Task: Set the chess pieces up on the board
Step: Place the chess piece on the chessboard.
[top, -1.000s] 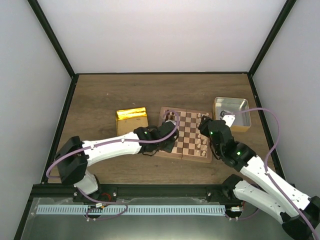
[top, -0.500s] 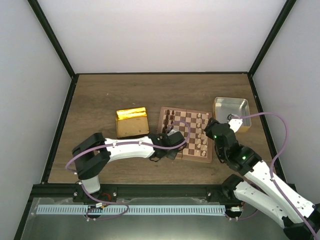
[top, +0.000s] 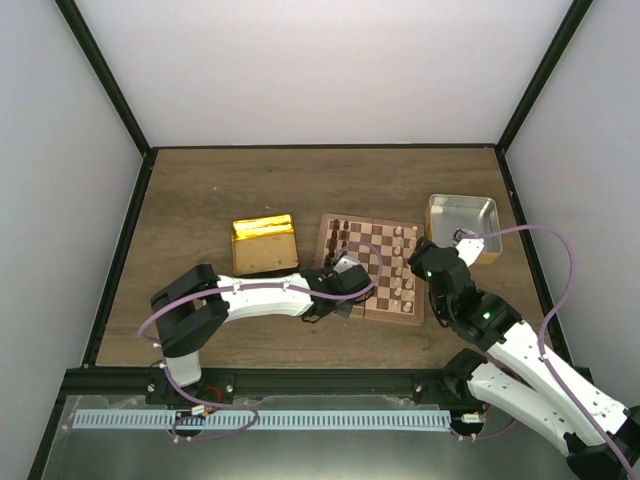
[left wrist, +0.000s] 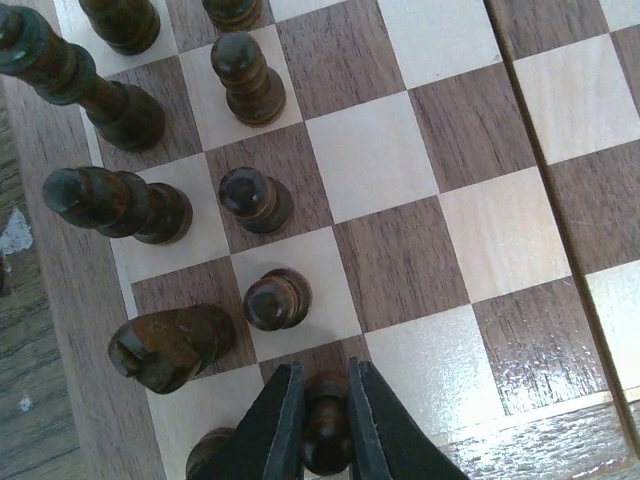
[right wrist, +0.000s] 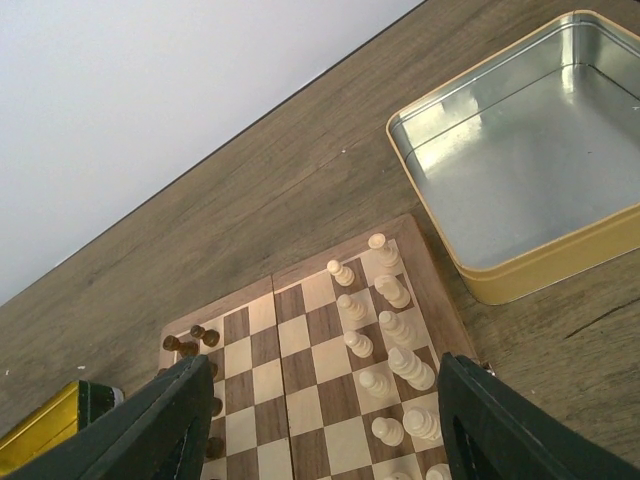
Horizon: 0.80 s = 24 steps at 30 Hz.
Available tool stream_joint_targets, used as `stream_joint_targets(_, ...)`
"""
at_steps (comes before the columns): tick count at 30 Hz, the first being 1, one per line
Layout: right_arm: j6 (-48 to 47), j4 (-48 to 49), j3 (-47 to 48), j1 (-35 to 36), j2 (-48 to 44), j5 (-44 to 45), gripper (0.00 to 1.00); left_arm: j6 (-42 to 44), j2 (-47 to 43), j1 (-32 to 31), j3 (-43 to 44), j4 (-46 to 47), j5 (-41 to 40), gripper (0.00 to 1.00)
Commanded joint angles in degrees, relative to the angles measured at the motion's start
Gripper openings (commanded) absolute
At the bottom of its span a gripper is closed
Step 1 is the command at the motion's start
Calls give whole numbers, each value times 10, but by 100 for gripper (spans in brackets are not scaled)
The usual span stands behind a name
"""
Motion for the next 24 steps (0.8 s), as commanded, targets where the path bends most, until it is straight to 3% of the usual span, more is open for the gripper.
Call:
stream_joint_targets(1,5,6,0,0,1,11,63,-8,8,0,-8,9,-2,14)
stream_joint_targets(7,5,12,-1,0,4,5,63,-6,-13,0,-3,-1,8,26)
stream_joint_targets(16,5,17,0,0,5,-4,63,-10,-74,0,30,-31,16,33)
stream_joint_targets(18,-1,18,1,0,4,-8,63,-14,-99,0,38,-39,1,40)
stream_joint_targets(24,-70,-9,-2,0,-15,-56,76,-12,-221,0,20,-42,-85,52)
